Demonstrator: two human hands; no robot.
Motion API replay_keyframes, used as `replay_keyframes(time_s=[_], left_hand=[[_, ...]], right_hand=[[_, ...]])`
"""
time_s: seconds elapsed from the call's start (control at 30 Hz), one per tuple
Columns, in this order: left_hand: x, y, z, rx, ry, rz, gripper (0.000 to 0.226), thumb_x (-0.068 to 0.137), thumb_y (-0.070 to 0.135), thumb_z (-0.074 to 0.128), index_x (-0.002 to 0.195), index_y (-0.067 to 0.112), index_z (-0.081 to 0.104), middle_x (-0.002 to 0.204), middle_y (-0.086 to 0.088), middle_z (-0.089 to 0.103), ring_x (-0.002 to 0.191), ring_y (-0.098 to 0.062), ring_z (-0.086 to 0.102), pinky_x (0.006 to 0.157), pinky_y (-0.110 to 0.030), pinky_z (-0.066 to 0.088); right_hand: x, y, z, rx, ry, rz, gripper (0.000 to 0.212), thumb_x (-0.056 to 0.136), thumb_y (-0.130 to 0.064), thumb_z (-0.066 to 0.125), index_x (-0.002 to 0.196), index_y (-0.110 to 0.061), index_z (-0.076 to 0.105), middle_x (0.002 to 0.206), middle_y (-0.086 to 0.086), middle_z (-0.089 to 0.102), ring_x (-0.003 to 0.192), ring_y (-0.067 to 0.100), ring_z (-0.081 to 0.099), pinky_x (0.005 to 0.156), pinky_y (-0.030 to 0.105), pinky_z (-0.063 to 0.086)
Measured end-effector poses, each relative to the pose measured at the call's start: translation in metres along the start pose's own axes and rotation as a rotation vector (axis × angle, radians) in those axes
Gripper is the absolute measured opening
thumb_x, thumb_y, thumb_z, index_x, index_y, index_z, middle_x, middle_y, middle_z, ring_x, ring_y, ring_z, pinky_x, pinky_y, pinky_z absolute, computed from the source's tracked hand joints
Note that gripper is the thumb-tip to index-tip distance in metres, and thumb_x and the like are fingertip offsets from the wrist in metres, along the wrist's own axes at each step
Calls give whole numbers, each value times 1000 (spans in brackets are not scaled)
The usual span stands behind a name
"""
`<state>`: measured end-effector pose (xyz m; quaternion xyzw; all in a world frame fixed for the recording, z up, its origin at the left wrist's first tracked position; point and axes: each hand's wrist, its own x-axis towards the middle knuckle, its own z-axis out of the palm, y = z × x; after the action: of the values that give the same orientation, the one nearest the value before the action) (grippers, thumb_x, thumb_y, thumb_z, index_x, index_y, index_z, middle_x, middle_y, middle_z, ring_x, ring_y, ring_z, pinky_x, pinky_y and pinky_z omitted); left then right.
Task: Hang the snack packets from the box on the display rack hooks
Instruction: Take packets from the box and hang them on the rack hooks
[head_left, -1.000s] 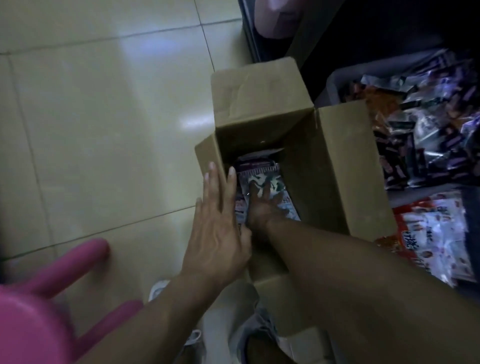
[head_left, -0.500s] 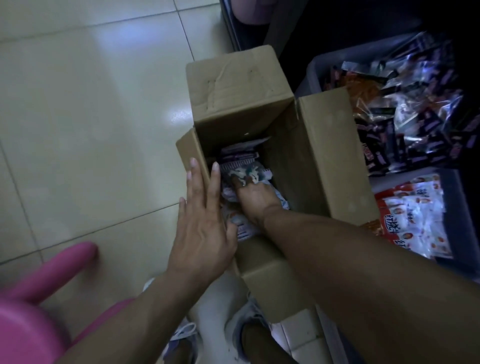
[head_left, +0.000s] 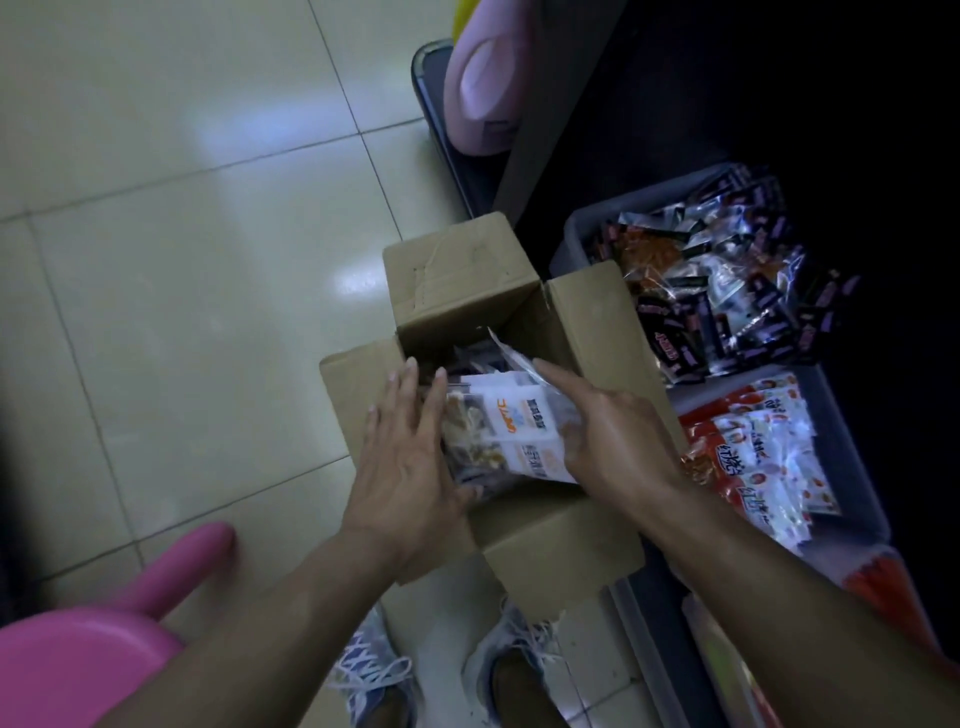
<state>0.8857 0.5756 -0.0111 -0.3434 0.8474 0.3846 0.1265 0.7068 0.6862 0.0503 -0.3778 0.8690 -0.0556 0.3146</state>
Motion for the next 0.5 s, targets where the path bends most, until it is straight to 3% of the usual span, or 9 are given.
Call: replay_keyframes(time_s=[0.03,0.1,0.17,0.23,0.3,0.37,0.43,0.5], left_hand=[[4,5,-6,17,-2,38,126,77,58,79,163,27,-7,171,-1,-20,156,-18,-20,129,-41,-5],[18,16,-18,31,-53,94,125,74,60,81,164,25,2,173,0,-5,158,-16,-15,130,-40,-3],[32,29,-34,80,-128,170,120,68,64,83,161,27,17,171,2,15,159,-16,-7,130,-44,-3],[41,42,-48,203,-216,283,118,65,68,82,159,29,22,168,5,22,159,-15,-3,129,-49,-5],[42,53,-57,282,-274,365,113,65,69,81,157,29,27,166,7,29,159,-13,4,129,-49,-6],[40,62,-58,311,-327,402,94,67,68,79,145,30,44,151,5,49,149,-16,34,129,-42,7],[37,64,-54,328,-366,415,71,68,66,79,126,29,59,127,1,63,123,-21,58,110,-31,36],[35,63,-47,297,-380,411,54,70,60,81,110,28,63,113,-1,66,107,-23,63,87,-29,47]], right_hand=[[-11,3,-9,54,20,0,79,91,-6,64,154,-44,35,116,5,75,86,15,74,67,36,62],[-33,8,-24,154,43,10,73,94,-7,65,152,-43,40,119,-2,73,70,-6,66,50,12,52],[-55,13,-38,243,80,1,71,94,-7,66,148,-49,44,124,-10,70,80,-11,61,52,3,47],[-72,18,-50,337,104,-25,74,94,-8,67,140,-61,45,123,-27,65,97,-10,63,65,7,54],[-81,22,-56,394,98,-24,75,94,-7,68,135,-67,47,116,-41,63,105,-9,65,75,24,62],[-85,26,-57,462,96,-24,76,94,-5,67,131,-69,49,120,-46,59,110,-14,61,79,30,63],[-86,24,-55,529,87,-28,77,95,-1,66,126,-70,52,126,-45,57,115,-17,57,83,20,60],[-86,22,-50,577,81,-39,74,94,1,66,126,-65,55,129,-43,57,117,-17,57,85,13,56]])
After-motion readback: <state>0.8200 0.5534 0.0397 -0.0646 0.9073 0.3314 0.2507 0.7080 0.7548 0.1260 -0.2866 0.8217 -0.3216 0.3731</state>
